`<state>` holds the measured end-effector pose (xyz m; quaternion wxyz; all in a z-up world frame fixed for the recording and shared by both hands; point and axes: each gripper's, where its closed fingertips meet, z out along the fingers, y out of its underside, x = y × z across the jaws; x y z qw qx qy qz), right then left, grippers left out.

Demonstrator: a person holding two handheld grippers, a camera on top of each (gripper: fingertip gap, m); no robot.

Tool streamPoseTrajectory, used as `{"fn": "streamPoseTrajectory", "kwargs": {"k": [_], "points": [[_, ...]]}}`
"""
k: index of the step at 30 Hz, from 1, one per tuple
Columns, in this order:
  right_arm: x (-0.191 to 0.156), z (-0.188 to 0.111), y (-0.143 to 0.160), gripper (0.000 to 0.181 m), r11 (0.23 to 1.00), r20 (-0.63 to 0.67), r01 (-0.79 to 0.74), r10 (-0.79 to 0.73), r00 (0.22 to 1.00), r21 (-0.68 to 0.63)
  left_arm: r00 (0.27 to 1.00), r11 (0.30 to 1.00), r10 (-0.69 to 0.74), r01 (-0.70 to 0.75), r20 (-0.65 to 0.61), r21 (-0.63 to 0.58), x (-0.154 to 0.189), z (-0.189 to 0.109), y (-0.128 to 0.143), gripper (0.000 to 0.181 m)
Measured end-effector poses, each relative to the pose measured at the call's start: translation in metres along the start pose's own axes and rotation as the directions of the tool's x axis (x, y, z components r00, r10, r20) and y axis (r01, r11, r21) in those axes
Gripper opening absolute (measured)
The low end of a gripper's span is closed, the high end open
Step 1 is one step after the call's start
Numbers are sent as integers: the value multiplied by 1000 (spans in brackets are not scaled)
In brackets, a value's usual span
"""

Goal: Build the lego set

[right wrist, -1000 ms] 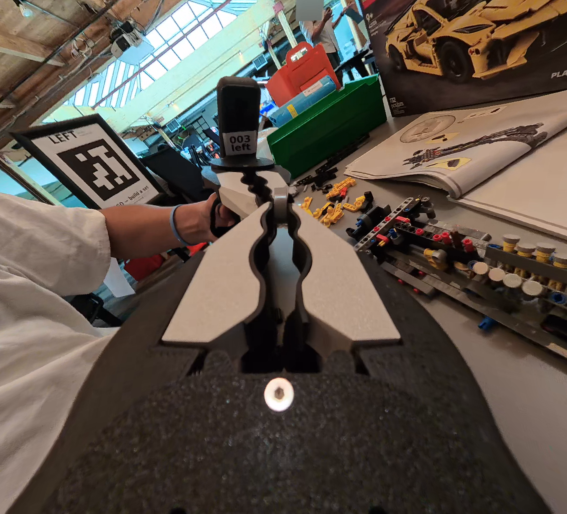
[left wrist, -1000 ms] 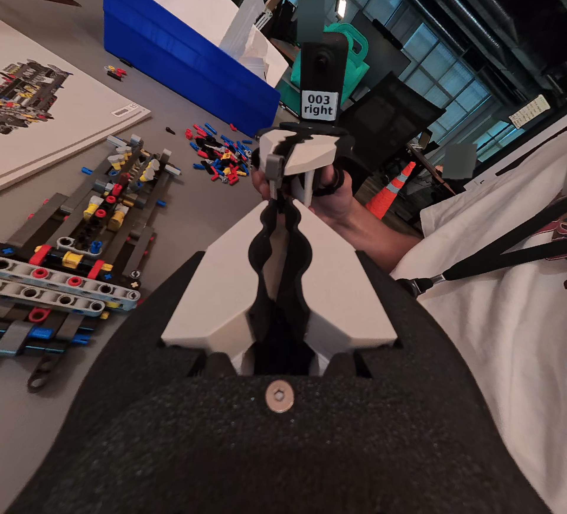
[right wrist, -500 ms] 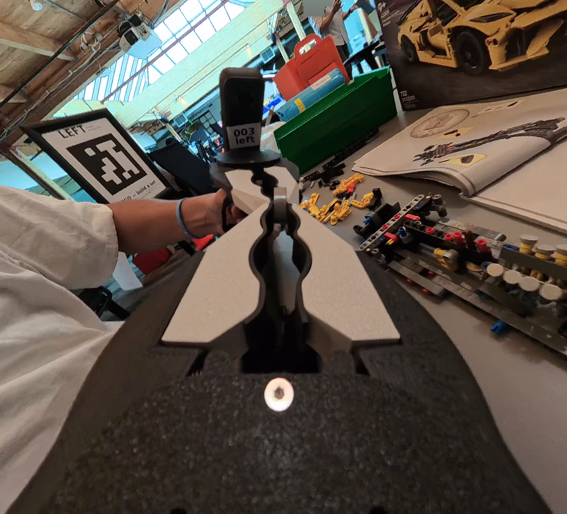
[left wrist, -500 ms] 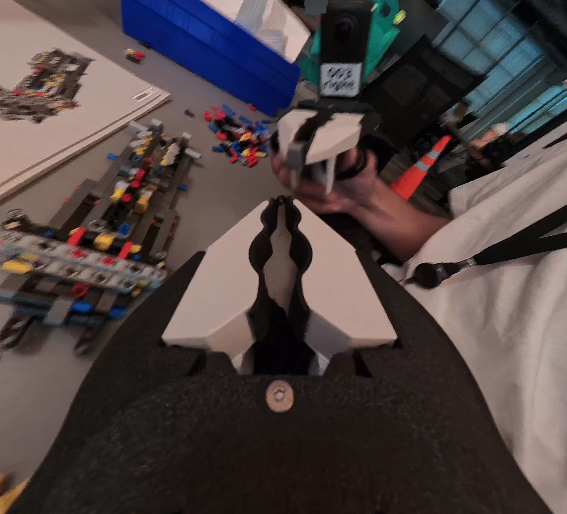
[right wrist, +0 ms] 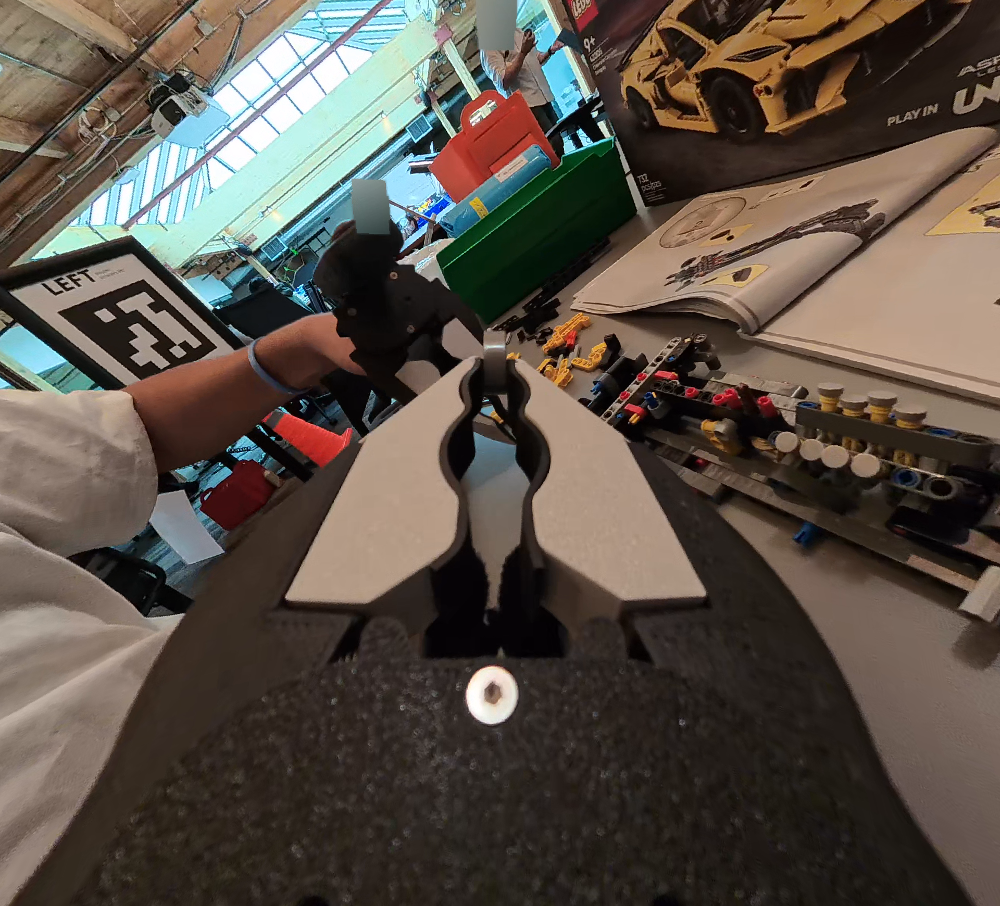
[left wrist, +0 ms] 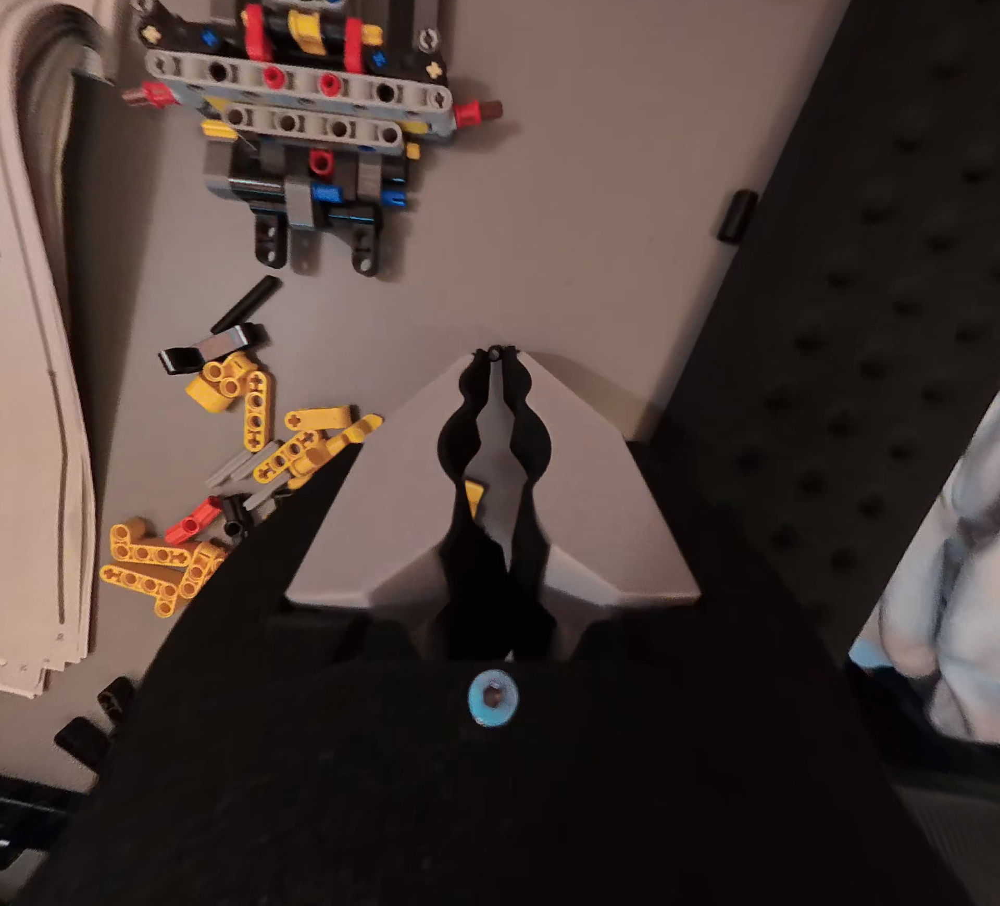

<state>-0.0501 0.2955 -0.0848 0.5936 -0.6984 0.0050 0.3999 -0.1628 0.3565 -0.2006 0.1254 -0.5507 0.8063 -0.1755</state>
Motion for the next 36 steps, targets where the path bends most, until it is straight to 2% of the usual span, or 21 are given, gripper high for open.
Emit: {"fn": "streamPoseTrajectory", "kwargs": {"k": [7,36], "points": [[-1,1,1,7,1000,7,-3,3,1000,-4,998,997,28,-31,-47,-70,8,1,5,3],[-3,2,2,7,1000,20,-11,11,1000,-14,995,993,88,-91,-43,-77,12,-1,4,10]]}}
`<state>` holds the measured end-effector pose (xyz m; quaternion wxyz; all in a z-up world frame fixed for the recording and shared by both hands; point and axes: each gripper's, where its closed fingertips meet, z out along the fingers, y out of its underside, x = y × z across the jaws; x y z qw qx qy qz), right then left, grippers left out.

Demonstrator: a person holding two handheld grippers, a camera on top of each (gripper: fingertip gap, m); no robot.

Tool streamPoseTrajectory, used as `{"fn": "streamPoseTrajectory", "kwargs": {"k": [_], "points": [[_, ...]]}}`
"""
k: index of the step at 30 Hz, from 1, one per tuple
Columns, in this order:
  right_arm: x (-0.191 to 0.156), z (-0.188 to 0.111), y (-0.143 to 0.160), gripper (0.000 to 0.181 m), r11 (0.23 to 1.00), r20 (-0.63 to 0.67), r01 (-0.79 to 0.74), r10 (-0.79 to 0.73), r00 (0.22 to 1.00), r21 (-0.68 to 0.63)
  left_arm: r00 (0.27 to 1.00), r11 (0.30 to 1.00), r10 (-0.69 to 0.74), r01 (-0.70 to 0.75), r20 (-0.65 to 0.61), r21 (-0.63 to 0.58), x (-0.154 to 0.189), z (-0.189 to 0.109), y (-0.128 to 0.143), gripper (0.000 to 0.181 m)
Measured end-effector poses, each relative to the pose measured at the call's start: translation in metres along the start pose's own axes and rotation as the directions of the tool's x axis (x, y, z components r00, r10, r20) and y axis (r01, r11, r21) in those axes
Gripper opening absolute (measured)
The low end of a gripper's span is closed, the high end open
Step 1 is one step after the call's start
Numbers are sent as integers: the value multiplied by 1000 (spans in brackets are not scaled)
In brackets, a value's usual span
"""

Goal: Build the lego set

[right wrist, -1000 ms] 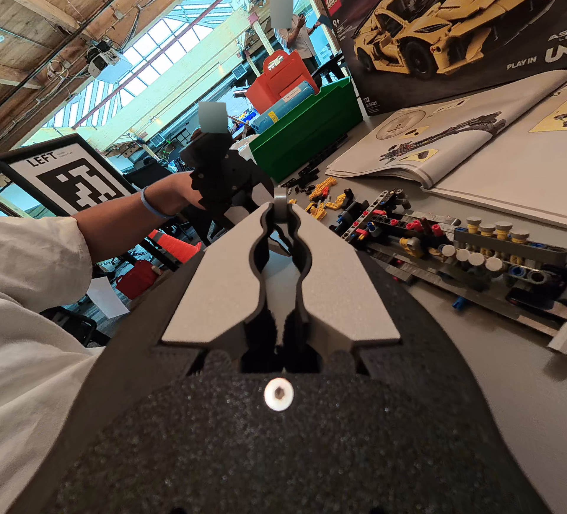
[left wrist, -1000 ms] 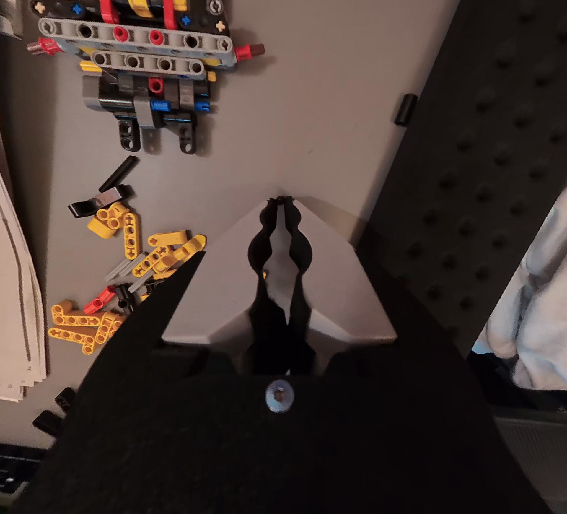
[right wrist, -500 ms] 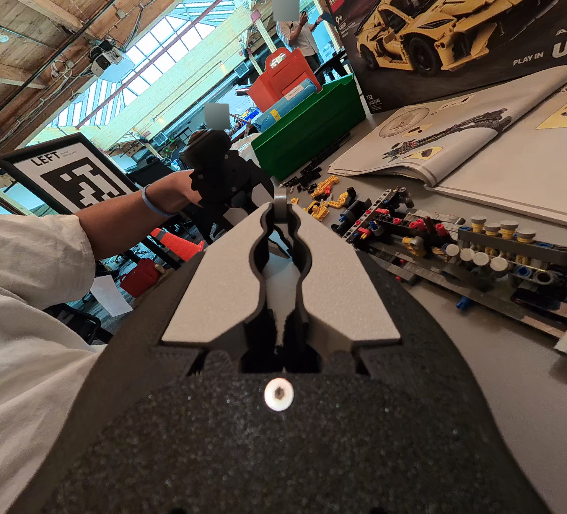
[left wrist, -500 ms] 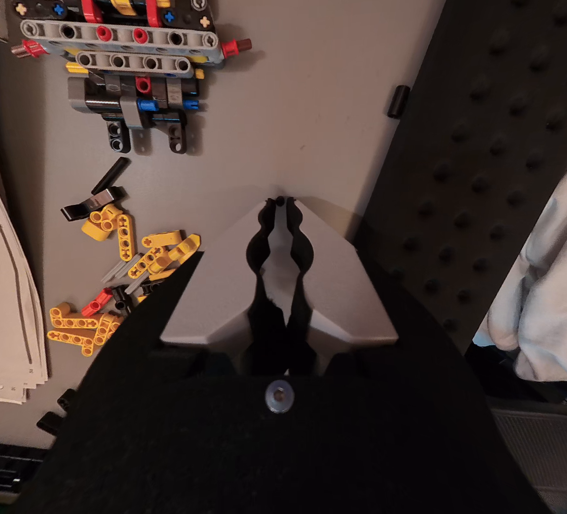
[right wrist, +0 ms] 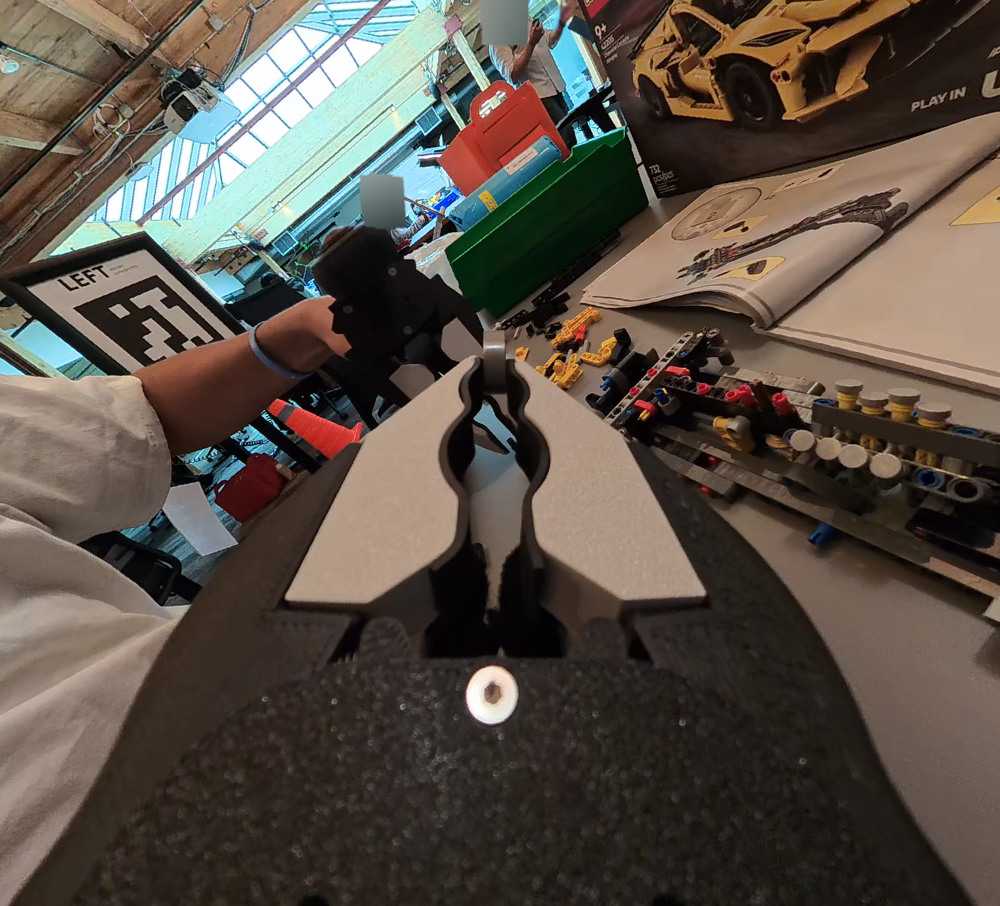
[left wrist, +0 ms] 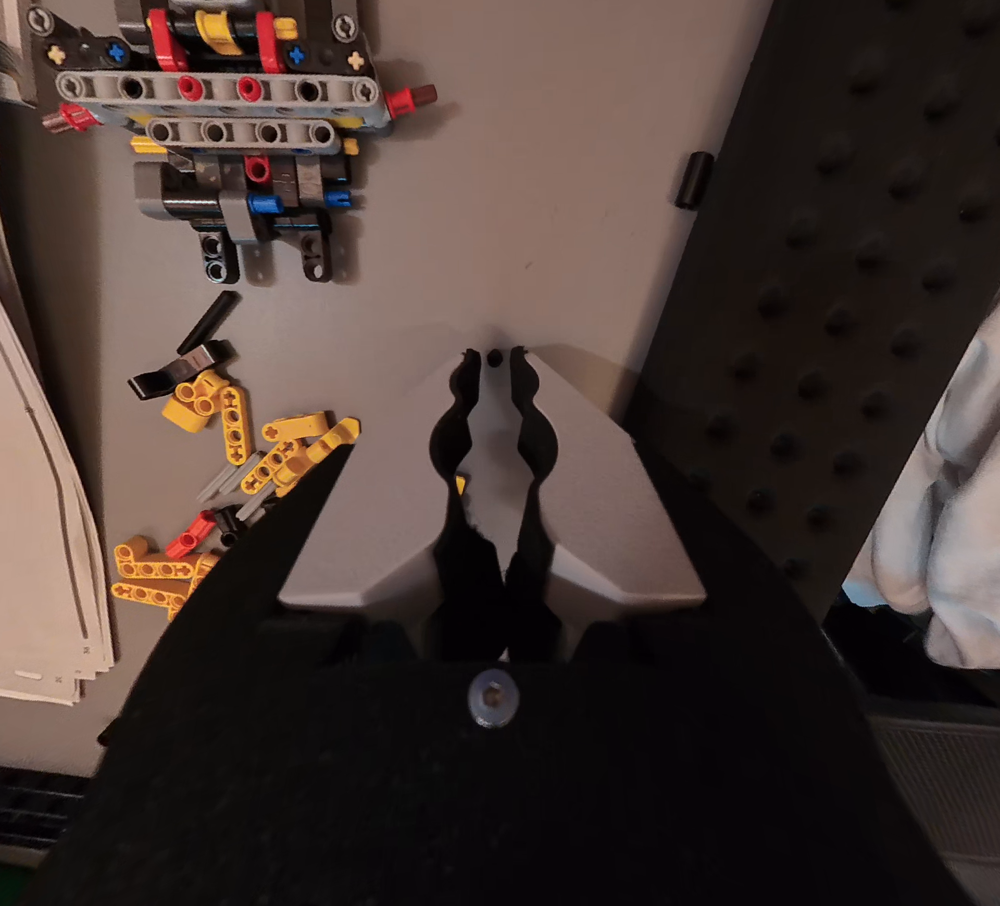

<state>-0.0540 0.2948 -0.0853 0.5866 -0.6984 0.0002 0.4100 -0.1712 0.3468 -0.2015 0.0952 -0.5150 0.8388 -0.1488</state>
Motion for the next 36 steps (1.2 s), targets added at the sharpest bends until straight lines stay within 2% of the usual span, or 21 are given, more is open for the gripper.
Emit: {"fn": "streamPoseTrajectory", "kwargs": {"k": [12,14,16,18,21,23,26,28,30,33,36], "points": [[-1,0,1,7,1000,0,3,-3,1000,-5,1000,1000,20,-20,19,-5,-3,3,0,4],[-1,0,1,7,1000,-1,6,-6,1000,-6,999,998,4,-6,38,58,-7,-3,-9,4],[0,0,2,7,1000,-6,11,-11,1000,-10,998,976,-39,29,42,218,-12,-17,-33,4],[-1,0,2,7,1000,-10,28,-28,1000,-7,994,893,-109,100,-4,439,-15,-39,-66,4],[-9,2,2,7,999,29,52,-51,998,-11,969,636,-174,246,-175,731,-17,-78,-110,4],[-17,2,-2,7,998,65,58,-59,996,13,955,492,-131,296,-267,818,-15,-95,-124,4],[-19,2,-14,6,998,113,15,-22,993,56,935,351,-55,346,-350,870,-18,-108,-135,4],[-14,9,-20,7,999,121,-7,2,993,46,946,331,-61,320,-318,888,-30,-107,-139,4],[-8,19,-29,6,999,116,-4,-1,993,42,970,349,-81,242,-228,905,-42,-105,-142,4],[11,40,-37,7,1000,66,5,-5,998,-7,989,383,-151,58,0,922,-65,-107,-140,4],[31,64,-42,6,998,2,9,-9,1000,-62,924,430,-273,-131,267,893,-91,-108,-124,4]]}}
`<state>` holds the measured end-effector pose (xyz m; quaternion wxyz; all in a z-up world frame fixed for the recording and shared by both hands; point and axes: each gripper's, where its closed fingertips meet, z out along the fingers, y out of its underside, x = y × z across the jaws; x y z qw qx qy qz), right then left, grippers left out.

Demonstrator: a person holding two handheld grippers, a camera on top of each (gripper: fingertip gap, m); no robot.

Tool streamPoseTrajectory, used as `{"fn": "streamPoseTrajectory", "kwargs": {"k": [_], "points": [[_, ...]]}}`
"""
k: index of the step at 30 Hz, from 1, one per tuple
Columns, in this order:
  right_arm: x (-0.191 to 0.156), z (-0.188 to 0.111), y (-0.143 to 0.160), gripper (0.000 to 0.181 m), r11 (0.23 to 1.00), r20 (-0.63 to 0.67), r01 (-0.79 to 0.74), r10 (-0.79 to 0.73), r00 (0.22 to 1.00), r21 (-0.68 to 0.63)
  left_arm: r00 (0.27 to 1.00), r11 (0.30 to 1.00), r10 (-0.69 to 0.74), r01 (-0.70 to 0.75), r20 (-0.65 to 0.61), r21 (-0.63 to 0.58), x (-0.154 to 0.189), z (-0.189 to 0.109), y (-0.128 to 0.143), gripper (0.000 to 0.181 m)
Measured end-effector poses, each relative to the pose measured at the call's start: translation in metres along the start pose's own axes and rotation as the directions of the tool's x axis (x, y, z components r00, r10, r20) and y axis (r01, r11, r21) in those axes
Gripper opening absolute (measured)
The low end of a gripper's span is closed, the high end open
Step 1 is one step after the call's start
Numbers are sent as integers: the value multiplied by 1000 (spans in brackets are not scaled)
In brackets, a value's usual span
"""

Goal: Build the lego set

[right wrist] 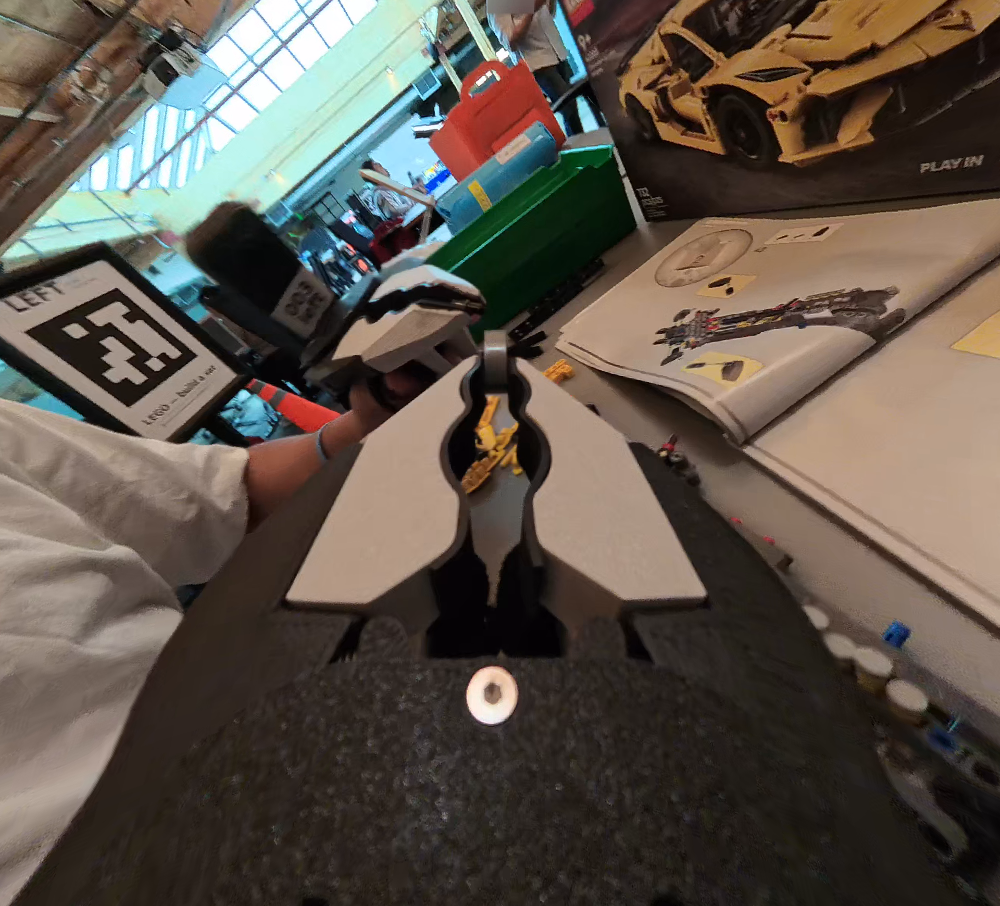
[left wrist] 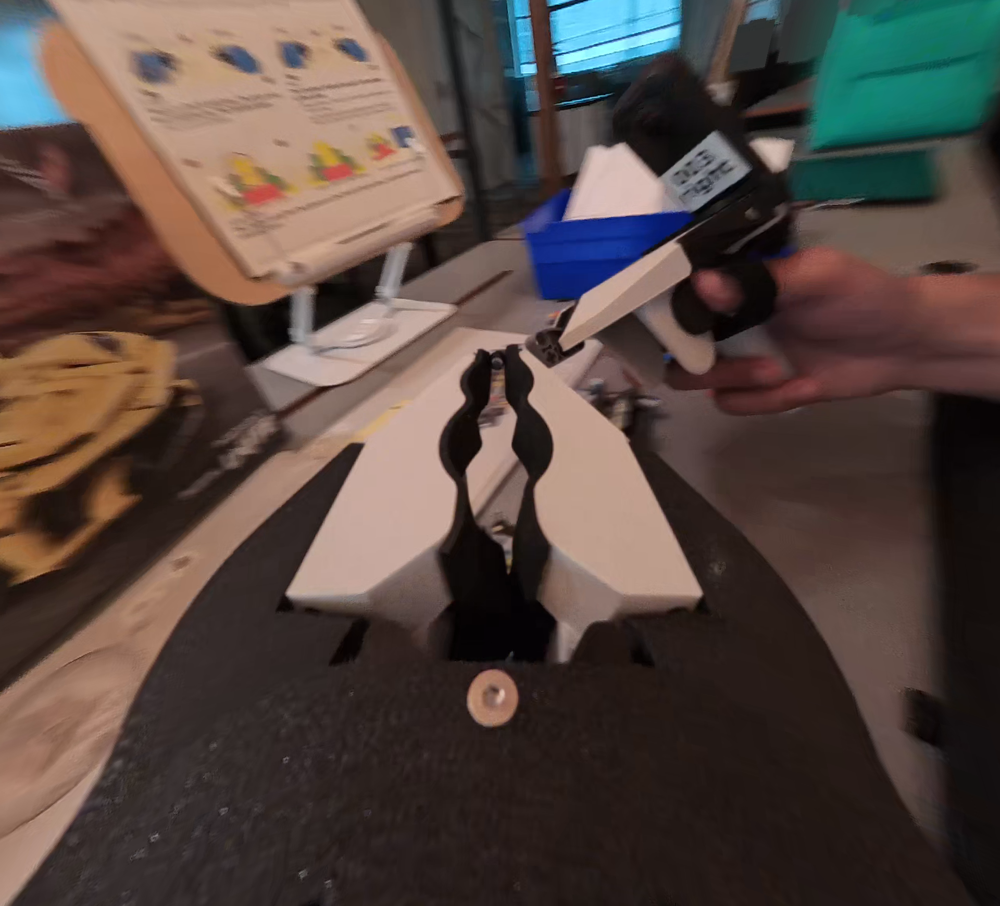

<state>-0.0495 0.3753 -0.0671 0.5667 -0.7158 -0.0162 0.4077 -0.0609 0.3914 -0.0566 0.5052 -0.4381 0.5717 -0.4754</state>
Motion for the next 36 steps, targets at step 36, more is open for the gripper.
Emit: {"fn": "streamPoseTrajectory", "kwargs": {"k": [36], "points": [[22,20,16,7,892,-230,411,-447,865,-189,690,722,691,-637,217,-273,-2,3,33,4]]}}
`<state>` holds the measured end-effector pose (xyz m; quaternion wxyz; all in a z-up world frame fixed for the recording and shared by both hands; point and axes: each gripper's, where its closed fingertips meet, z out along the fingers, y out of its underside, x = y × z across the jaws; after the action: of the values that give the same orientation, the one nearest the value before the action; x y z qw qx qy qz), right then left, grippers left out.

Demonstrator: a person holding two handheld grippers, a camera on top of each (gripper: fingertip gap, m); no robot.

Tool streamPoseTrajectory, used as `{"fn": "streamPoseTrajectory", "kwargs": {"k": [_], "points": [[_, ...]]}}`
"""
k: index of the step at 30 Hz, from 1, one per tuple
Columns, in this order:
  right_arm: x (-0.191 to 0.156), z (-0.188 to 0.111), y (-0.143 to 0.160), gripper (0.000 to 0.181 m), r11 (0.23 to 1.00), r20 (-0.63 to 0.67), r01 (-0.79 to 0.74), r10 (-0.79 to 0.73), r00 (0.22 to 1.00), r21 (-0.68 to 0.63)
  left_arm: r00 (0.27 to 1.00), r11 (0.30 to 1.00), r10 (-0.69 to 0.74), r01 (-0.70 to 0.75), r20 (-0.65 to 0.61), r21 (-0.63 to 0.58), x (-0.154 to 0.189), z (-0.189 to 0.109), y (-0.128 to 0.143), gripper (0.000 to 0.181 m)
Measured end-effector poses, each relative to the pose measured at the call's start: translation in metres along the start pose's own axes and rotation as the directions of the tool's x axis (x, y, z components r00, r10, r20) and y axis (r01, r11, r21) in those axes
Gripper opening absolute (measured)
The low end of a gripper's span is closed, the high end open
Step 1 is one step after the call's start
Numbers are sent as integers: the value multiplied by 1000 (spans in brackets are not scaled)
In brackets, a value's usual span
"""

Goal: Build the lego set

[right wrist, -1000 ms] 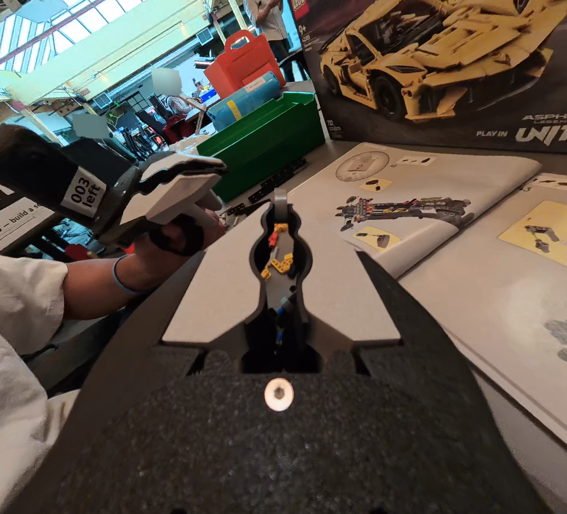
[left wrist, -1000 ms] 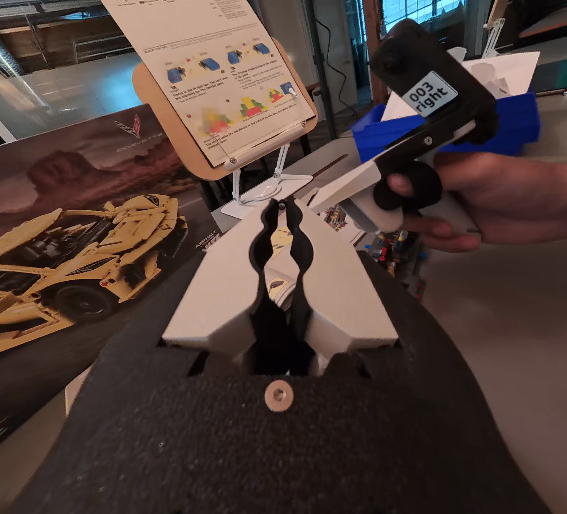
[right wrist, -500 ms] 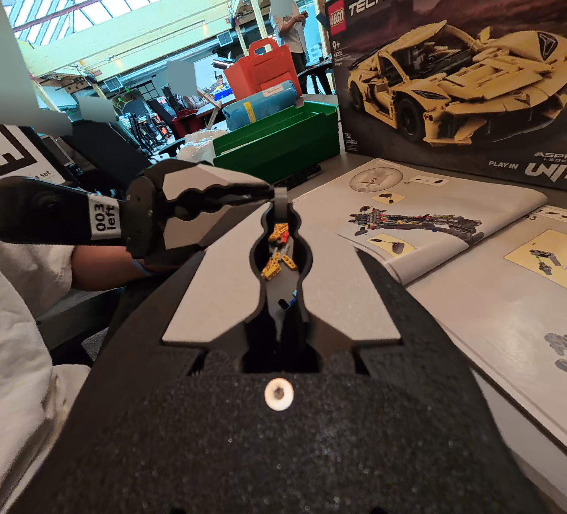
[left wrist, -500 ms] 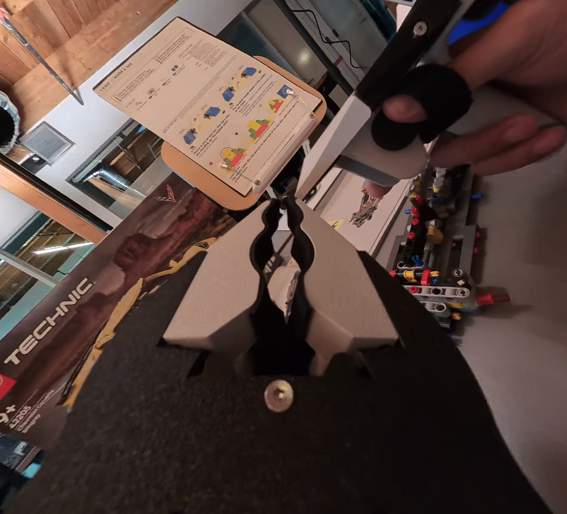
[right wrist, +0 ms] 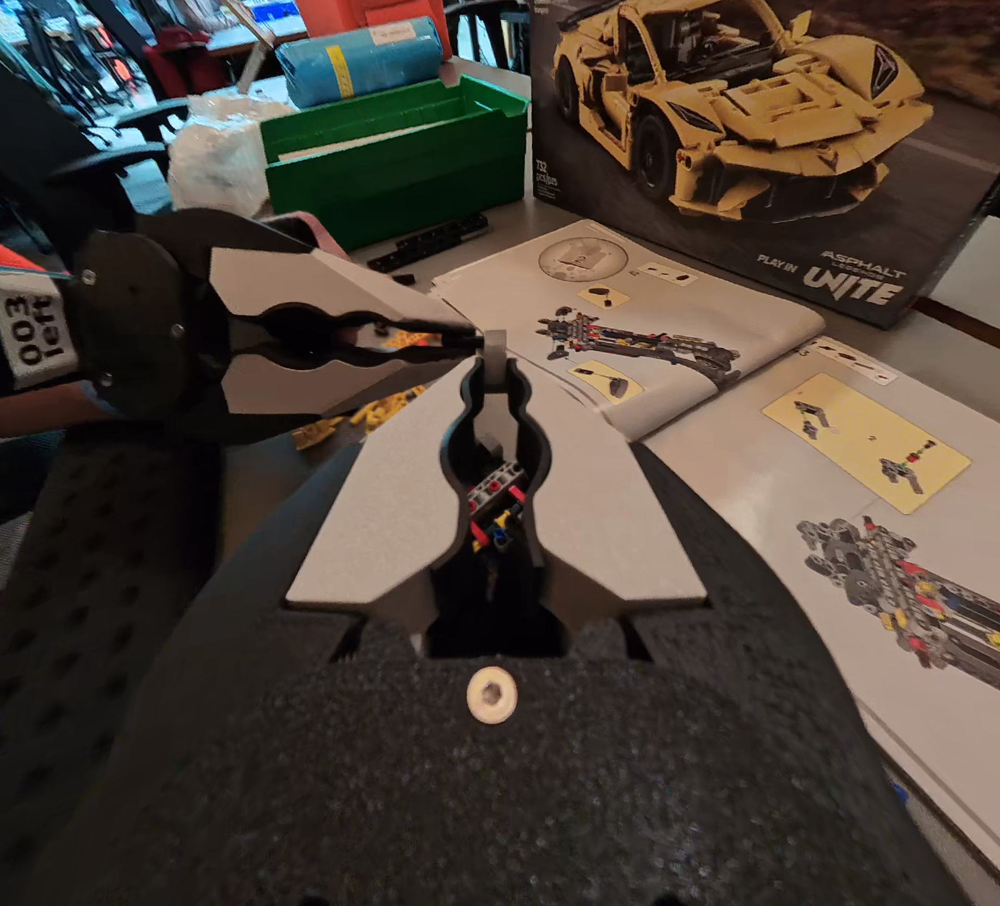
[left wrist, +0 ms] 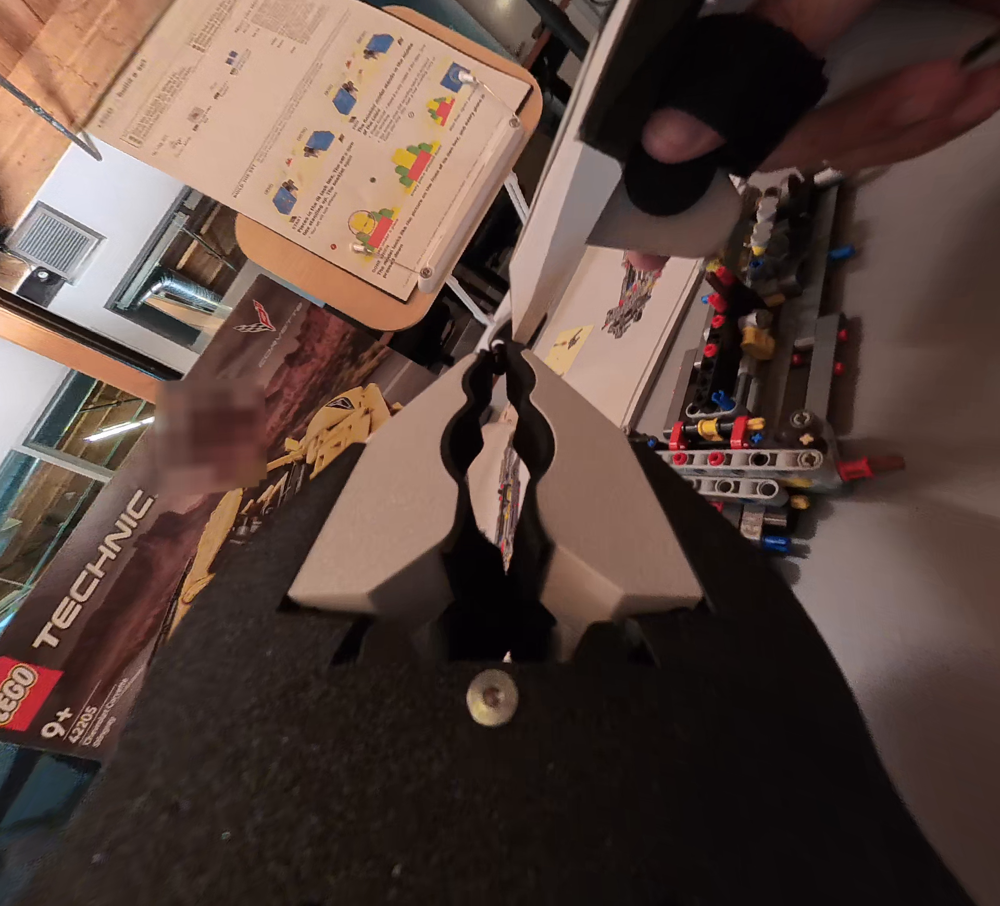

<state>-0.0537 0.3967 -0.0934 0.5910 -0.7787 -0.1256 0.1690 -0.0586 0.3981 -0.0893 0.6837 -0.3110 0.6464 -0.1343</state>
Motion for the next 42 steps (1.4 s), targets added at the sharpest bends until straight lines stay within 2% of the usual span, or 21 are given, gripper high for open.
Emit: {"fn": "streamPoseTrajectory", "kwargs": {"k": [7,13,22,26,29,35,38,42], "points": [[8,5,15,7,991,-85,87,-95,992,-101,998,996,42,-45,-40,-79,12,6,11,4],[7,4,20,7,993,-20,-53,51,998,-110,993,989,117,-120,-31,-82,16,6,12,3],[8,3,29,6,983,-61,45,-57,997,-176,990,987,126,-132,-69,-87,25,8,14,4],[5,-1,28,7,988,12,-37,39,999,-153,991,992,103,-108,-83,-62,26,6,10,3],[3,-3,31,7,986,50,-16,25,998,-166,989,994,98,-103,-107,-42,30,5,9,4],[-7,-10,27,6,985,177,-95,121,977,-147,989,997,67,-63,-133,33,30,-2,-1,4],[-13,-14,24,6,987,240,-100,128,962,-129,987,997,2,10,-163,76,29,-5,-8,4],[-16,-16,20,6,969,307,-212,241,921,-127,972,985,-118,140,-202,99,25,-7,-14,4]]}}
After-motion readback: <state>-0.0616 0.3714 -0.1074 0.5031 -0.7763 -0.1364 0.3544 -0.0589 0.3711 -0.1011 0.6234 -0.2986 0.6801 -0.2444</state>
